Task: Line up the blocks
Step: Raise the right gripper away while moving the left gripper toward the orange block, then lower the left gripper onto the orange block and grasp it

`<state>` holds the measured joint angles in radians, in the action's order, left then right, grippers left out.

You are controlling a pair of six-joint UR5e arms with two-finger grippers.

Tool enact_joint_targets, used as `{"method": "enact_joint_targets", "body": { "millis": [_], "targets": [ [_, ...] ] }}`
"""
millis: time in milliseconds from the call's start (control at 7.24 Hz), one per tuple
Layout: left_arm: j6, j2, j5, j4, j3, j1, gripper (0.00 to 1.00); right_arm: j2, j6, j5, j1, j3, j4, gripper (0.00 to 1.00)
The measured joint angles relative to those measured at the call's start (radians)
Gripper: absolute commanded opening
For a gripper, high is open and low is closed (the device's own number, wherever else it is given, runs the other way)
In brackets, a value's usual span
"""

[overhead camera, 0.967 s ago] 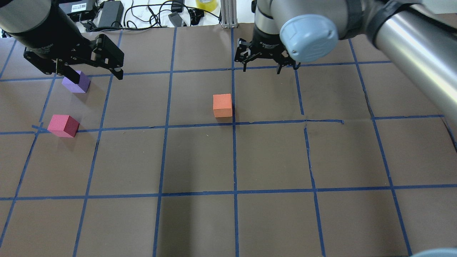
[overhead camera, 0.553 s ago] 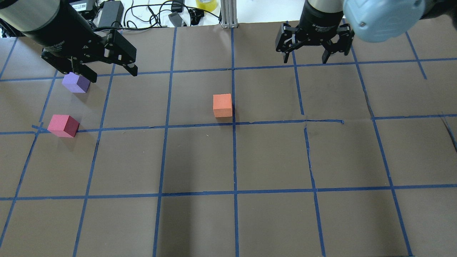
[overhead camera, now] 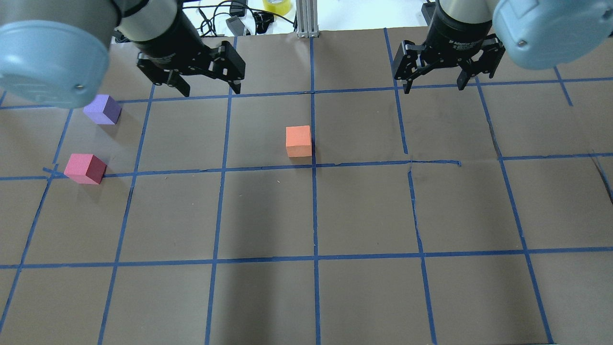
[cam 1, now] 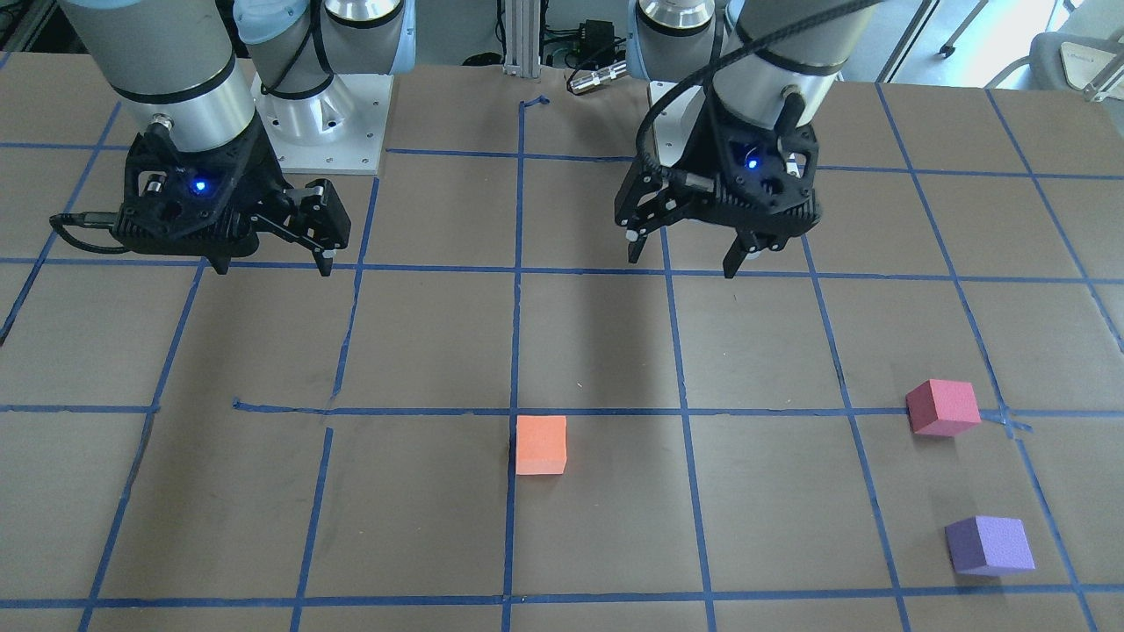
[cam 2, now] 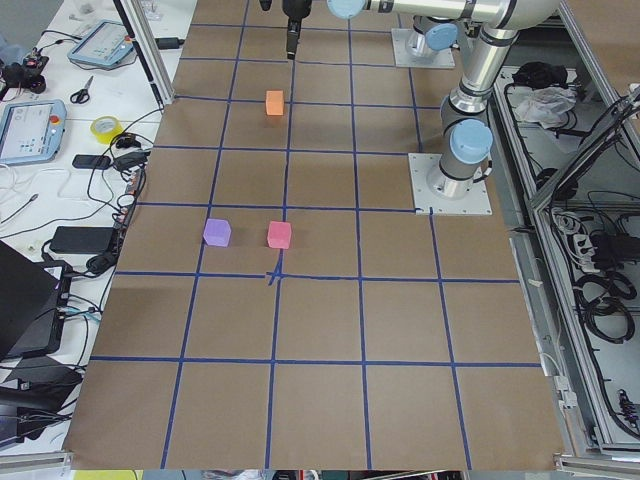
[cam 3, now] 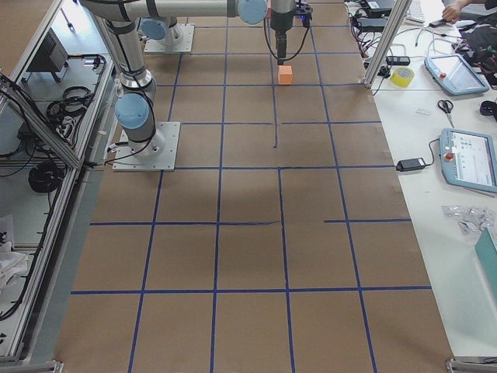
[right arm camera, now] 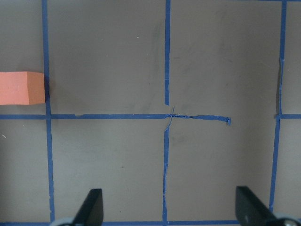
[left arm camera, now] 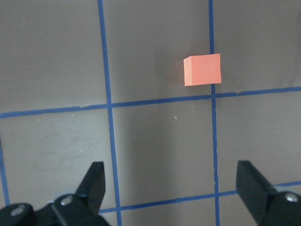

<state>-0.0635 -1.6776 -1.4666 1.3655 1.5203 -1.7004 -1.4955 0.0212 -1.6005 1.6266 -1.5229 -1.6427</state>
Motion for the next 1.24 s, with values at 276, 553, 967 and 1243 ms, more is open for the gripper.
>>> {"method": "enact_joint_targets", "body": {
  "millis": [276, 553, 967, 1243],
  "targets": [
    [-0.036, -0.108, -0.011, -0.114, -0.002, -0.055, 1.00, -0.039, -0.044, -0.002, -0.005, -0.055, -0.007, 1.00],
    [-0.065, -0.194, -0.016, -0.160, 0.002, -0.079, 1.00, -0.047, -0.083, -0.001, -0.036, -0.066, -0.006, 1.00],
    [-0.091, -0.338, -0.013, -0.314, 0.014, -0.096, 1.00, -0.075, -0.085, 0.004, -0.060, -0.068, 0.002, 1.00],
    [-0.113, -0.416, -0.015, -0.379, 0.015, -0.108, 1.00, -0.096, -0.084, 0.014, -0.054, -0.067, 0.002, 1.00]
  ]
}}
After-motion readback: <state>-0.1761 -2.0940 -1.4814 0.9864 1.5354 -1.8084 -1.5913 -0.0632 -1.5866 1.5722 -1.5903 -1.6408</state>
